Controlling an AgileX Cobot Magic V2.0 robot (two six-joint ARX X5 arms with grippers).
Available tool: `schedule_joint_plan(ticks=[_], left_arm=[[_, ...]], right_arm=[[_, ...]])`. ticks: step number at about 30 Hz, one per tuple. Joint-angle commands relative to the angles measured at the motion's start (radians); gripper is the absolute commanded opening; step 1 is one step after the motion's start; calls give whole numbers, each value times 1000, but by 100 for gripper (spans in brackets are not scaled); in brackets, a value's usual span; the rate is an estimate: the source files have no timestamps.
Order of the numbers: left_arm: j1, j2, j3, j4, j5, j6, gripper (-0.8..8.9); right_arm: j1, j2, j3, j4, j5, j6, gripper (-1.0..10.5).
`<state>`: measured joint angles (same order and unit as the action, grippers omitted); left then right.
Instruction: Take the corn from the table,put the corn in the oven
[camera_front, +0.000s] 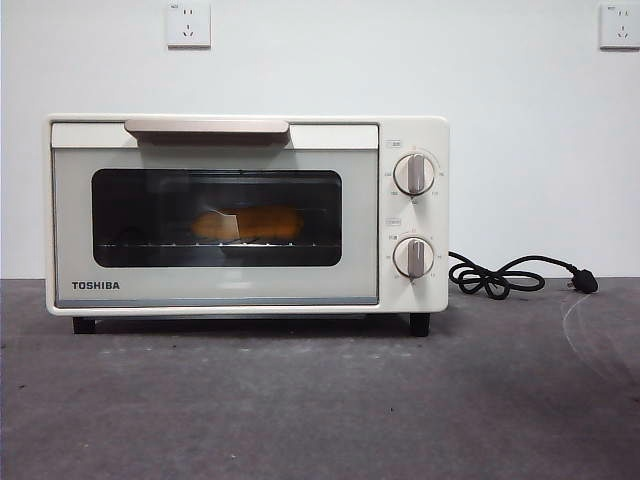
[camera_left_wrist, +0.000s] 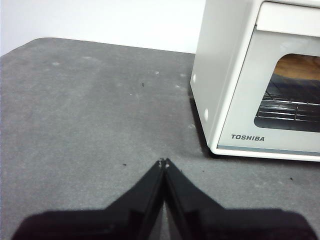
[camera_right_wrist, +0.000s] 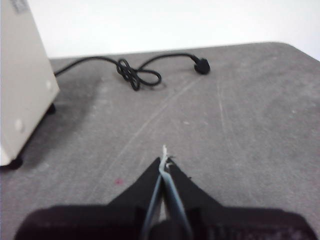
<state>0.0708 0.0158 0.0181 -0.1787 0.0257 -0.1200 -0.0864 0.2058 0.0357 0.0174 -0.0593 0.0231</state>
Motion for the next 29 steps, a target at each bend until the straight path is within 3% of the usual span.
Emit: schedule_joint_plan(ticks=[1,7,29], left_arm=[[1,0,-8,11,0,13,-4],[1,0,-8,11,0,13,-4],[1,0,-8,11,1,13,-4]], right_arm=[[0,-48,-21,-42,0,29,1],[0,-108,-21,-208,4,31,1],[1,-196,-21,-198,15,26,1]])
